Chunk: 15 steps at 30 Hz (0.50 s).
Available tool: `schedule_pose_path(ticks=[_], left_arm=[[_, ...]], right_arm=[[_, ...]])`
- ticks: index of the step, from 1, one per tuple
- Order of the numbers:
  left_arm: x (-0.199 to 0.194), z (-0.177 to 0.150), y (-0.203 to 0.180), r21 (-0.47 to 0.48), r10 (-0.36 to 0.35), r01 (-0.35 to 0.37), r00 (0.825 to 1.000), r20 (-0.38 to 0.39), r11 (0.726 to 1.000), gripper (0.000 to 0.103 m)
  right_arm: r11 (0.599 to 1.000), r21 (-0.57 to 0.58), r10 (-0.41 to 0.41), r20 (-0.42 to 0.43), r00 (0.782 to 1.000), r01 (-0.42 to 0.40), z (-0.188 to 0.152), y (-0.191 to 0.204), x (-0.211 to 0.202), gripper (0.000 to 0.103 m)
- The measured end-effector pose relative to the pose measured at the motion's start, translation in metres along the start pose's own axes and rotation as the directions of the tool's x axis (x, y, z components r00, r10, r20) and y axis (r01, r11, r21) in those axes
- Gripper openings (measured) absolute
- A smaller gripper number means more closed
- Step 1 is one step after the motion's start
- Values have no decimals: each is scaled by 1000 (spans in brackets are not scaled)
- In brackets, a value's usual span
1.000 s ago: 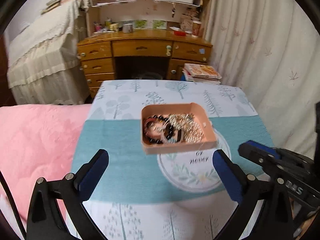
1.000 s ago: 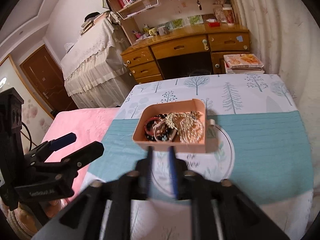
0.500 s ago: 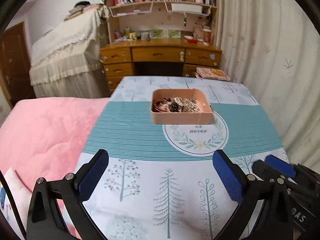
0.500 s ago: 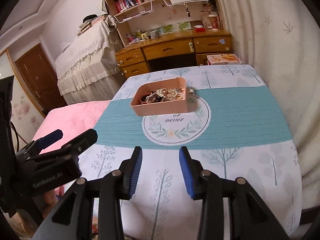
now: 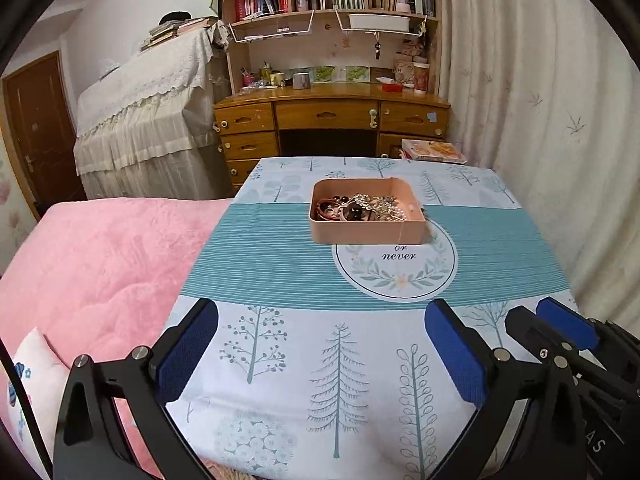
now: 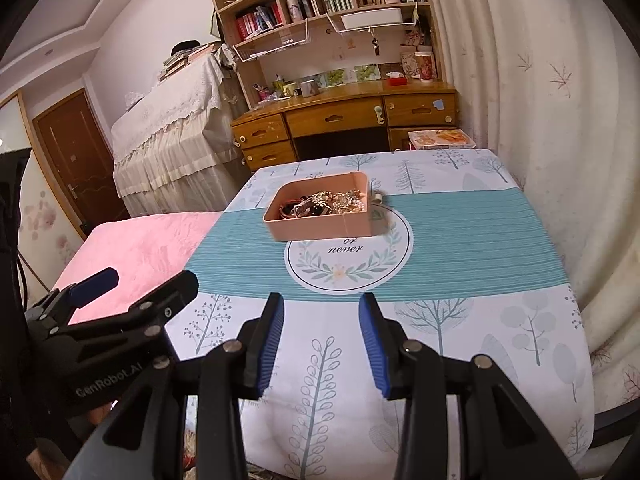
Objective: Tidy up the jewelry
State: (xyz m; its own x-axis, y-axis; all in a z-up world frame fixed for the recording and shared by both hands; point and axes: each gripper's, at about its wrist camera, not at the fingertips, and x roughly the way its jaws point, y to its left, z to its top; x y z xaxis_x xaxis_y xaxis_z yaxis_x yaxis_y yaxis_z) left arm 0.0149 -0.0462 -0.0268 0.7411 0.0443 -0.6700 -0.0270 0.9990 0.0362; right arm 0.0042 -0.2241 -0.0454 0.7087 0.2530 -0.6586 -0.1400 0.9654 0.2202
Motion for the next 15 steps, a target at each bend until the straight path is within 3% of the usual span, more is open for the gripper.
schedule_pose_path(ticks=[15], left_arm=[[2, 0, 4, -24, -5, 4, 1000, -12, 1000, 102]], right_arm=[[1000, -9, -4, 1, 1000, 4, -2, 2, 0, 40]])
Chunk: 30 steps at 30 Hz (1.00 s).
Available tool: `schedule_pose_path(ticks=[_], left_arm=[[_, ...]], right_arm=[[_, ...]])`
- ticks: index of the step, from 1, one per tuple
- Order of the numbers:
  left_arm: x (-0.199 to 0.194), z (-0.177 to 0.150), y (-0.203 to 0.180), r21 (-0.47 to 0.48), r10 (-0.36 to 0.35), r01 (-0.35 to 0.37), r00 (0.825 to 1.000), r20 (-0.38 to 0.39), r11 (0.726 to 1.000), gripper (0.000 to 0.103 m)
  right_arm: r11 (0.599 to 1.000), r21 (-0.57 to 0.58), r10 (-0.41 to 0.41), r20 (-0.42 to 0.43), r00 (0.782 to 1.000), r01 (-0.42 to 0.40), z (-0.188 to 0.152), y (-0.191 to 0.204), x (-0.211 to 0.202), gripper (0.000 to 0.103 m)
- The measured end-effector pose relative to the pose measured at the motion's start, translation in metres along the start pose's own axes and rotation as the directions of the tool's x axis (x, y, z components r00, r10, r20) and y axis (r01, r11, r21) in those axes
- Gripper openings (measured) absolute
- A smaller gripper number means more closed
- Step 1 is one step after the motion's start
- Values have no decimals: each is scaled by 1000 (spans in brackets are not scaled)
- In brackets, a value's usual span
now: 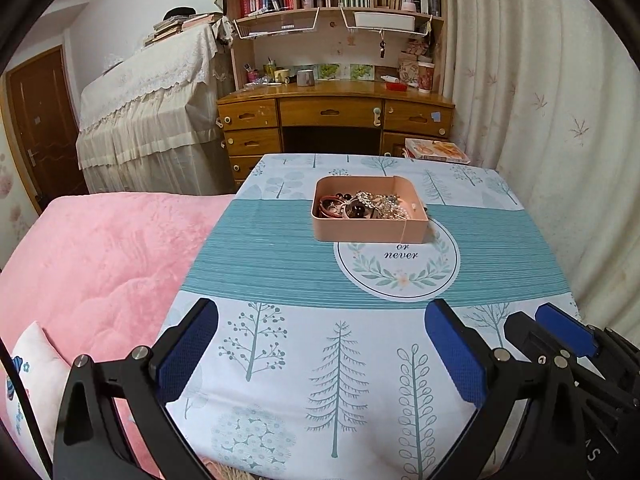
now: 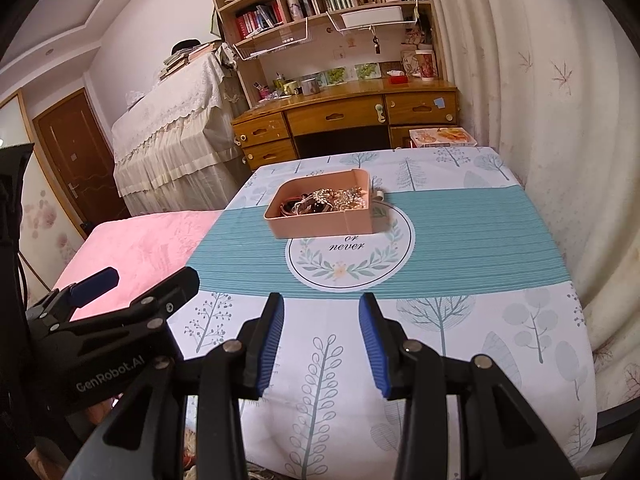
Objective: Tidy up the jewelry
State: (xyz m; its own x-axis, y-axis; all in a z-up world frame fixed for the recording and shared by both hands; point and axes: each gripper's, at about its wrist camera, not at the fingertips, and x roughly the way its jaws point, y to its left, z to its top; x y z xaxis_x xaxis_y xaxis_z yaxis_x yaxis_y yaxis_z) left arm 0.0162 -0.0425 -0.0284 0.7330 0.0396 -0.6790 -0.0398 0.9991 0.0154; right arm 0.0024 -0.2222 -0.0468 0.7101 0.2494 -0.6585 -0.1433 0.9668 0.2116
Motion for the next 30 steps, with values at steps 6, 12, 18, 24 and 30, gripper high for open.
schedule_pose_path(ticks=[6, 12, 18, 24, 30], left_arm=[[0, -1, 1, -2, -9, 9, 1000, -5, 1000, 102], [0, -1, 1, -2, -10, 10, 1000, -8, 1000, 102], [4, 1, 1, 2, -13, 13, 1000, -20, 1000, 102], [5, 2, 2, 2, -14, 14, 1000, -25, 1000, 102], [8, 2, 2, 2, -16, 16, 999, -32, 1000, 102]], right_arm=[[1000, 1, 1, 1, 1000, -1, 0, 0, 0, 40], [1000, 2, 2, -1, 1000, -2, -1, 0, 1, 40], [1000, 0, 2, -1, 1000, -2, -1, 1, 2, 40], [1000, 2, 3, -2, 1000, -3, -1, 1, 2, 40], [1000, 4, 6, -4, 1000, -6, 0, 1, 2, 40]])
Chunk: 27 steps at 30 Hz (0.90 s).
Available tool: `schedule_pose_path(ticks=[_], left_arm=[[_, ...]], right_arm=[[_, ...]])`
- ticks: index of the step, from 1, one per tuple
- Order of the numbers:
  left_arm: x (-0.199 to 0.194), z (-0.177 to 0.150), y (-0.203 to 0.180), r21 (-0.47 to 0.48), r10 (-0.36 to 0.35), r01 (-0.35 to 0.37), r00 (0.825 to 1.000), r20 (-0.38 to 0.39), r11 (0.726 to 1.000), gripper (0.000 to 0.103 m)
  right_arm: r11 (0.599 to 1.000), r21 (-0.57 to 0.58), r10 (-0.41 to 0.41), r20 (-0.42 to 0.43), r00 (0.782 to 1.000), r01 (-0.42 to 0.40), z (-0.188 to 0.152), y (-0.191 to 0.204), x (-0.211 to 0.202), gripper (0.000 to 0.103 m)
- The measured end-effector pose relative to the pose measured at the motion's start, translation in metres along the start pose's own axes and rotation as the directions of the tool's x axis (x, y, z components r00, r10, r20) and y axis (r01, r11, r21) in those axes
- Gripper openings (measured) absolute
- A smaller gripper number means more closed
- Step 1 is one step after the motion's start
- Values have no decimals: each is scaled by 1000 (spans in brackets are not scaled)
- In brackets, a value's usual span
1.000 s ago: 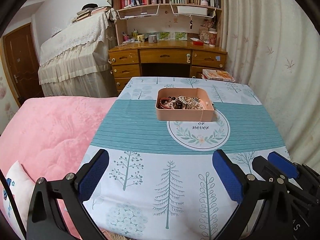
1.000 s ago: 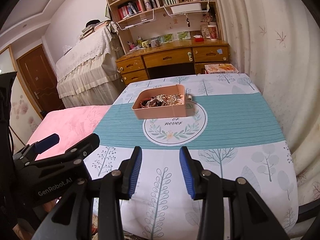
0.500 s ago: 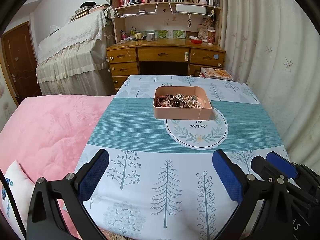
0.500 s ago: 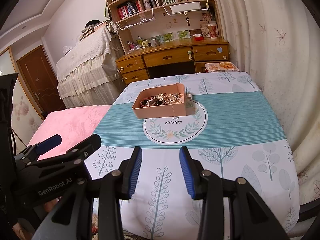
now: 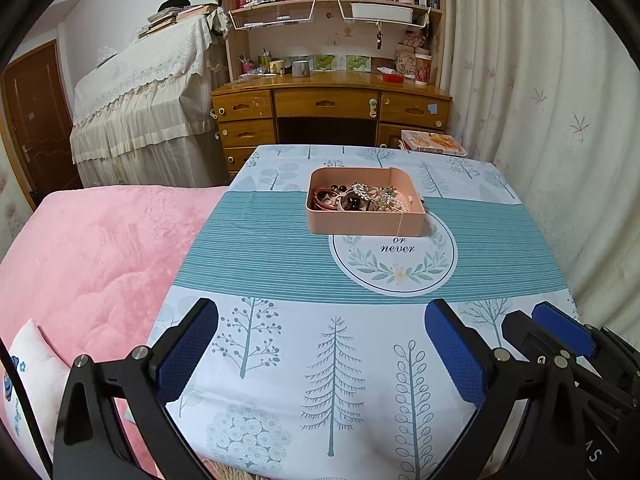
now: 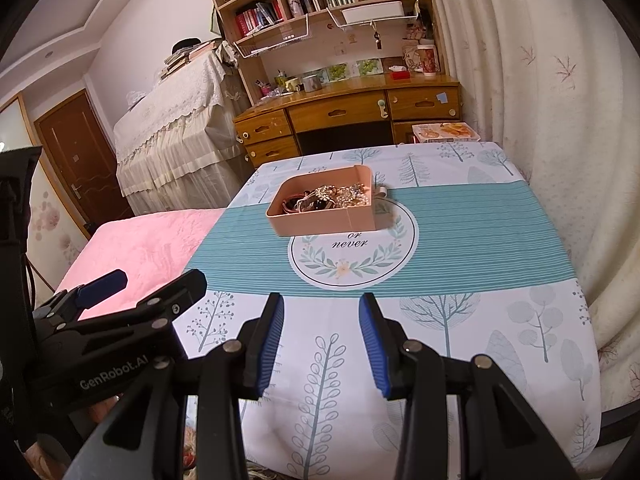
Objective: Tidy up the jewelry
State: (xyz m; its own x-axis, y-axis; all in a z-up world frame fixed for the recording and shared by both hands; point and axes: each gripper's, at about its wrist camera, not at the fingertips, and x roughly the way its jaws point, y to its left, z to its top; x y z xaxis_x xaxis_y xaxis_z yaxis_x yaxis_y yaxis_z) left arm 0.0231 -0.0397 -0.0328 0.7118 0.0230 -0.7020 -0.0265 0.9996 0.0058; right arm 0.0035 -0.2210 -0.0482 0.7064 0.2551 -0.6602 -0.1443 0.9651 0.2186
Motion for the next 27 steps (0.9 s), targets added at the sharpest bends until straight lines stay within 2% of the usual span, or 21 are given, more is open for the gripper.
schedule_pose_path(ticks=[27], left_arm=[[10, -8, 0, -19, -12, 11, 999, -34, 1000, 102]], right_arm=[[1000, 14, 14, -26, 1000, -14, -14, 8, 3, 40]])
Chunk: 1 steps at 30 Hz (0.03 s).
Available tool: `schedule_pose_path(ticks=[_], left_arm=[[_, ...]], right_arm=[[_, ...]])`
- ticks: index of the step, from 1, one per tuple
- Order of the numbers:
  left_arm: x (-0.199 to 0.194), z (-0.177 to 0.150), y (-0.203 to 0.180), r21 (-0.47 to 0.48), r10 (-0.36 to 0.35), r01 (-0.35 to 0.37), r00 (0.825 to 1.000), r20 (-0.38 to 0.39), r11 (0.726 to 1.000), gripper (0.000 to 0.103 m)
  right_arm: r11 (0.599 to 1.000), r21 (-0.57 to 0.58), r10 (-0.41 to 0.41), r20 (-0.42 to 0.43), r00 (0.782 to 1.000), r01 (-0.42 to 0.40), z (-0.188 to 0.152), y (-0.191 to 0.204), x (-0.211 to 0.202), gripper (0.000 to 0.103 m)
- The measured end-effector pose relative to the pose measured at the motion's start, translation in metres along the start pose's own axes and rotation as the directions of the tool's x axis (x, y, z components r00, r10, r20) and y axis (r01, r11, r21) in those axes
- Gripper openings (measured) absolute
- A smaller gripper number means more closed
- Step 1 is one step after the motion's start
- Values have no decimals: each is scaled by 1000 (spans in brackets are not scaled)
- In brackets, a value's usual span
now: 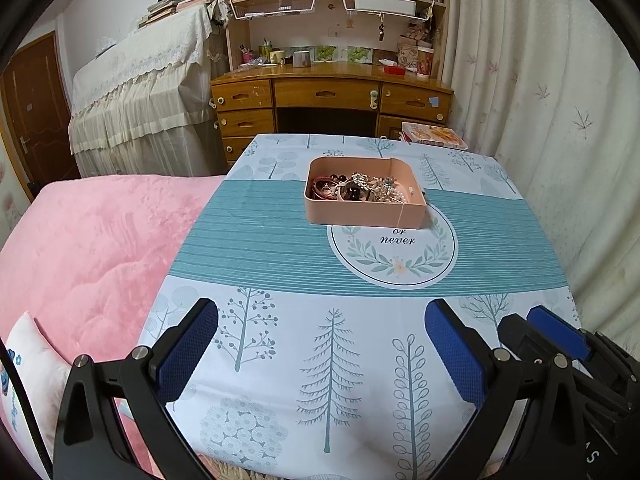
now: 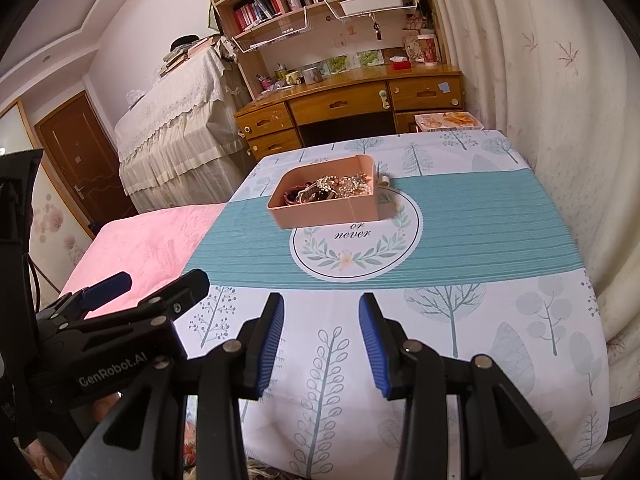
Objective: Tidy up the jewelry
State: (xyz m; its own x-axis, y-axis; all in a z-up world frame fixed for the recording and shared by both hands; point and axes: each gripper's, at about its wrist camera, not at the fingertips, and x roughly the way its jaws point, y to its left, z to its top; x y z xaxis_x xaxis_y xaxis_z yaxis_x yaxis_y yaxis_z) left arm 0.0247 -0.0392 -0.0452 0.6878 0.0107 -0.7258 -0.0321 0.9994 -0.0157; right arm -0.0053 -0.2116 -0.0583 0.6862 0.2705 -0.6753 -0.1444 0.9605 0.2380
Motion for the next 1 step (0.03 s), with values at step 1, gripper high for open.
schedule_pose_path(ticks=[1], left_arm=[[1, 0, 1, -4, -2, 2, 1000, -3, 1000, 102]], right_arm=[[1000, 1, 1, -4, 1000, -1, -3, 2, 0, 40]])
